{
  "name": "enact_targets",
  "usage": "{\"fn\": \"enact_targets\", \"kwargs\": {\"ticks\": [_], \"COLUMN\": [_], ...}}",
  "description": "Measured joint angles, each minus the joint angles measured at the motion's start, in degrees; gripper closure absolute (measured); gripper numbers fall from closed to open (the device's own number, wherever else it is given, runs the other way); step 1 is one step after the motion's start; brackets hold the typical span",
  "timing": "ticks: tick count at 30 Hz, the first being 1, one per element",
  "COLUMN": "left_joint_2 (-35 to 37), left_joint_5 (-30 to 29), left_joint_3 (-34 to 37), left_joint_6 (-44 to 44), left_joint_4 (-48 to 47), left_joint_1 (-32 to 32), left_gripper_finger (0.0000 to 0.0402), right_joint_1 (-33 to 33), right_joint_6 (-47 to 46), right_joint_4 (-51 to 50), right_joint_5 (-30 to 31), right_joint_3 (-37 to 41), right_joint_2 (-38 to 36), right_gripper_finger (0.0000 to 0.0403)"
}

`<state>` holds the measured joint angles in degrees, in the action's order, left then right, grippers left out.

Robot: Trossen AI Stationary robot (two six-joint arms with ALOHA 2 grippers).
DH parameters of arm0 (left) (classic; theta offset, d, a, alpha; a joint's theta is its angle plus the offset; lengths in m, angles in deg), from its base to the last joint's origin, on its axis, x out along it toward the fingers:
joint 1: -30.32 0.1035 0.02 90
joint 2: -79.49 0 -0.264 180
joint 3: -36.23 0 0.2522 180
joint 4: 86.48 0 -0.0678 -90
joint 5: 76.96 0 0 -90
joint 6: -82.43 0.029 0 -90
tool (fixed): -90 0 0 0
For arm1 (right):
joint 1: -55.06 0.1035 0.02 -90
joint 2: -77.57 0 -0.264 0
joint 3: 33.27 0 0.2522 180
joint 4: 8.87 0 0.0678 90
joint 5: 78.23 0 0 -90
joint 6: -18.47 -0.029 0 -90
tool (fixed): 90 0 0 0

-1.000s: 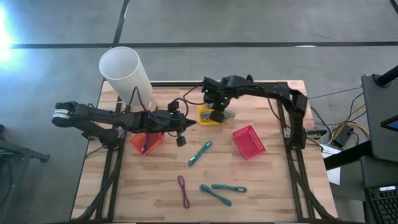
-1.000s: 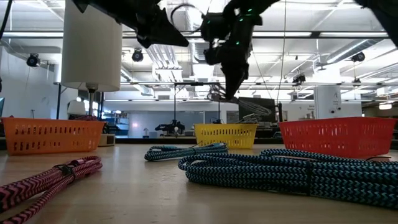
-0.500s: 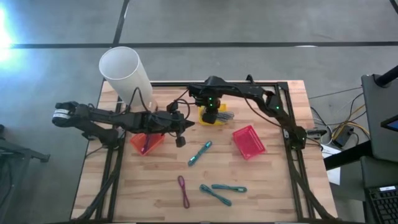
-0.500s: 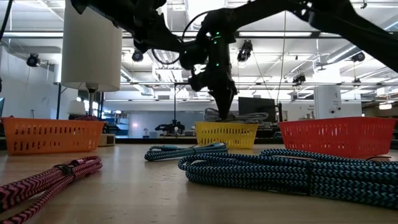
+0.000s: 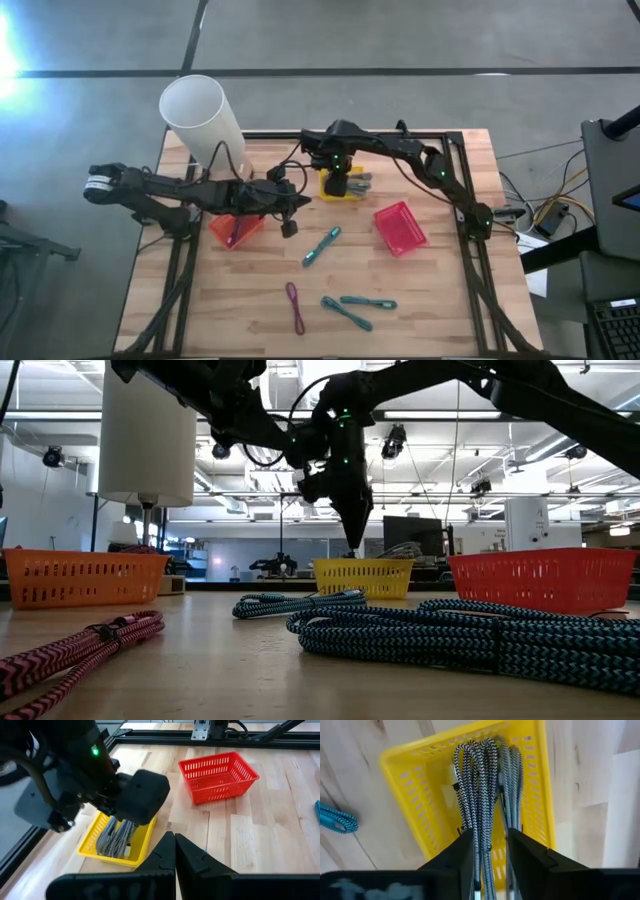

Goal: Pick & Place USB Port
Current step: Put the top blue patterned charger cable into the red bin

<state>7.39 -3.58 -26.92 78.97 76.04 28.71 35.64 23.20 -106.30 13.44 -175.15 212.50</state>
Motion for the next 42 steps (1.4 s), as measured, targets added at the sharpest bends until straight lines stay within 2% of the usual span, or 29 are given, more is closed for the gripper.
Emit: {"fn": "enact_targets", "kwargs": {"ticks": [10,15,17,23,30,33,37,42], "left_joint_2": [0.0,0.0,0.0,0.0,0.0,-0.14,-1.09,-2.02], "left_joint_5": [0.02,0.04,0.04,0.06,0.04,0.03,0.04,0.05], "left_joint_3": [0.0,0.0,0.0,0.0,0.02,0.04,0.43,1.54], "left_joint_6": [0.0,0.15,0.09,0.08,0.55,0.34,0.21,-0.75], "left_joint_4": [-0.67,-0.75,-0.78,-1.0,0.95,2.0,3.11,3.34], "left_joint_1": [0.0,0.0,-0.06,-0.65,-0.74,-0.83,-1.16,-1.85], "left_gripper_finger": [0.0401,0.0401,0.0401,0.0401,0.0401,0.0401,0.0401,0.0401], "right_joint_1": [1.1,3.57,5.08,11.08,16.64,17.87,19.65,21.49], "right_joint_6": [-1.81,-3.49,-3.72,-5.97,-10.59,-10.27,-7.36,-4.82], "right_joint_4": [-1.56,2.17,5.42,14.53,29.82,38.1,52.1,66.73], "right_joint_5": [-0.01,-0.04,-0.02,-0.42,-1.06,-4.18,-7.42,-9.34], "right_joint_3": [0.13,4.52,8.73,27.74,46.83,53.56,61.74,69.22], "right_joint_2": [-7.25,-13.48,-16.05,-25.02,-35.52,-39.23,-42.32,-42.8], "right_gripper_finger": [0.0269,0.0273,0.0275,0.0271,0.0262,0.0259,0.0257,0.0255]}}
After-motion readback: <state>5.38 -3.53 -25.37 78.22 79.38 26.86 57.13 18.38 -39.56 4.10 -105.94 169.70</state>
